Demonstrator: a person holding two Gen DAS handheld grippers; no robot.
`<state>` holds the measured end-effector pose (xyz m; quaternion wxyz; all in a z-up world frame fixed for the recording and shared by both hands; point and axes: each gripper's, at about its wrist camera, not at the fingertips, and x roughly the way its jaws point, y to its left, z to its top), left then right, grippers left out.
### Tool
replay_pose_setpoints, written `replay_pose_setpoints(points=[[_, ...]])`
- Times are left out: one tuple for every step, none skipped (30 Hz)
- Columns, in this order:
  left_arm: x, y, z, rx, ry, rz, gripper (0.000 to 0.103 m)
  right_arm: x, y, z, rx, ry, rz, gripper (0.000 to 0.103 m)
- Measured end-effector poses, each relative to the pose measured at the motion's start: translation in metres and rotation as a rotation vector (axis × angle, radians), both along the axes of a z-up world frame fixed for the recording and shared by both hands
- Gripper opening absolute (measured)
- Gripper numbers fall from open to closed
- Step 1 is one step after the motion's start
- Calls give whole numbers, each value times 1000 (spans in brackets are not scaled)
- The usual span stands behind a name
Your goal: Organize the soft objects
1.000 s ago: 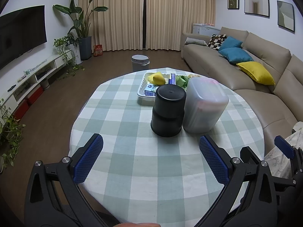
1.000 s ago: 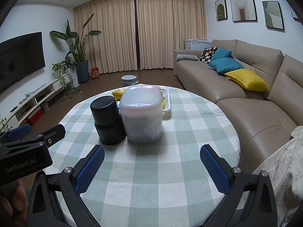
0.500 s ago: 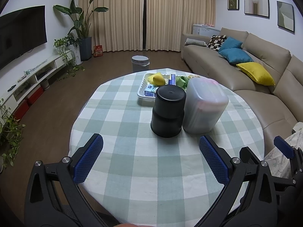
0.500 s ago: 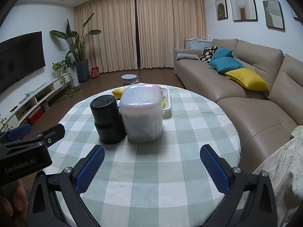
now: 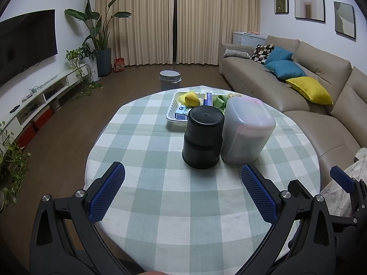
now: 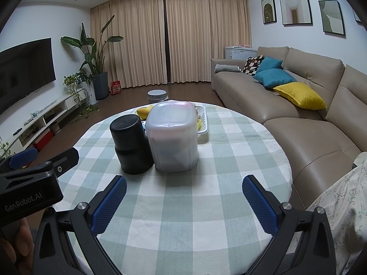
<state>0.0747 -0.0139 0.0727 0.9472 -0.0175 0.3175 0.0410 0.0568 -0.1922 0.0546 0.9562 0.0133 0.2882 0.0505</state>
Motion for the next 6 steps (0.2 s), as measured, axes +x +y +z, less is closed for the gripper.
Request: replay_pose_setpoints(points=[[0, -1, 0, 0, -1, 1, 103, 0, 0, 0, 0, 0, 0, 103], [0, -1, 0, 0, -1, 0, 103, 0, 0, 0, -1, 0, 0, 103], [0, -1, 0, 0, -1, 0, 103, 0, 0, 0, -1, 0, 0, 103], [1, -1, 0, 1, -2, 1, 103, 0, 0, 0, -1, 0, 0, 103], [1, -1, 0, 4, -1, 2, 103, 0, 0, 0, -1, 0, 0, 103], [1, -2, 1, 4, 1, 2, 103, 0, 0, 0, -1, 0, 0, 103]])
